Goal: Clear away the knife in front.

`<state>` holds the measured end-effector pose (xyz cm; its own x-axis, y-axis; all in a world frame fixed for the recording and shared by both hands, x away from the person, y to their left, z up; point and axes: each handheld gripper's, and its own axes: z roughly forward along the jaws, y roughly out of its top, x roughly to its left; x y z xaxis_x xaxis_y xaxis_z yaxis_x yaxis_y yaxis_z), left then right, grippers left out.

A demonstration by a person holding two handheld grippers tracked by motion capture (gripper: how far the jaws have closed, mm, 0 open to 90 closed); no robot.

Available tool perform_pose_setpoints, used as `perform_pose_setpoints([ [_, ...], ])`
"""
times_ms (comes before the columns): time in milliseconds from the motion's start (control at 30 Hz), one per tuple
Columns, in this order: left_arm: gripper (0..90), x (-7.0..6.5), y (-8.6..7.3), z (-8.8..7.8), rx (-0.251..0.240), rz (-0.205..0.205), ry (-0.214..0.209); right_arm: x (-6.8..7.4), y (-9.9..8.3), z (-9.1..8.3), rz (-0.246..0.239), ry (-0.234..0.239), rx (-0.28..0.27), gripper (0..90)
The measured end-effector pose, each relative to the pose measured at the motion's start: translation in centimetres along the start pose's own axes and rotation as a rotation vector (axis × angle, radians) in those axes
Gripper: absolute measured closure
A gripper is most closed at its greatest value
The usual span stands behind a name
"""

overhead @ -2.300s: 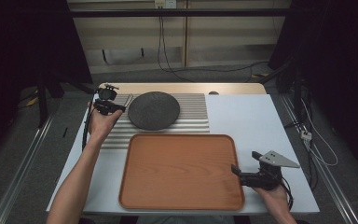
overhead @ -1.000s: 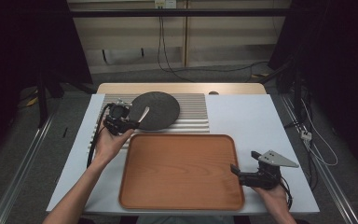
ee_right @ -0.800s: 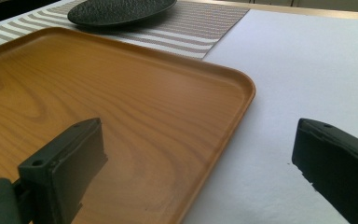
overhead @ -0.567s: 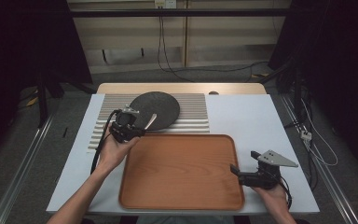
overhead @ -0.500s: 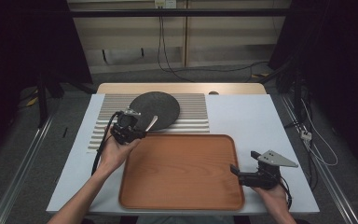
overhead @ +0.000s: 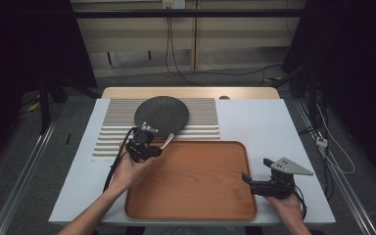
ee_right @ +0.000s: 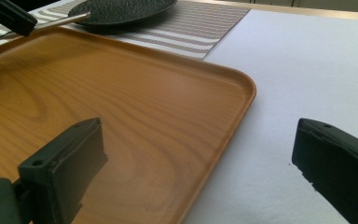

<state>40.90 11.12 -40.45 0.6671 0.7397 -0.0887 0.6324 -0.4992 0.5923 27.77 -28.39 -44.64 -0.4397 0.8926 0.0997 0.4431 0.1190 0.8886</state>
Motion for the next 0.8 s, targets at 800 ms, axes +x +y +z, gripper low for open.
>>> perform_pose_setpoints([
  [800, 79.8, -1.5, -1.8, 2.1, 0.083, 0.004, 0.003, 0.0, 0.0, 0.1, -0.005, 0.005, 0.000, 2.3],
])
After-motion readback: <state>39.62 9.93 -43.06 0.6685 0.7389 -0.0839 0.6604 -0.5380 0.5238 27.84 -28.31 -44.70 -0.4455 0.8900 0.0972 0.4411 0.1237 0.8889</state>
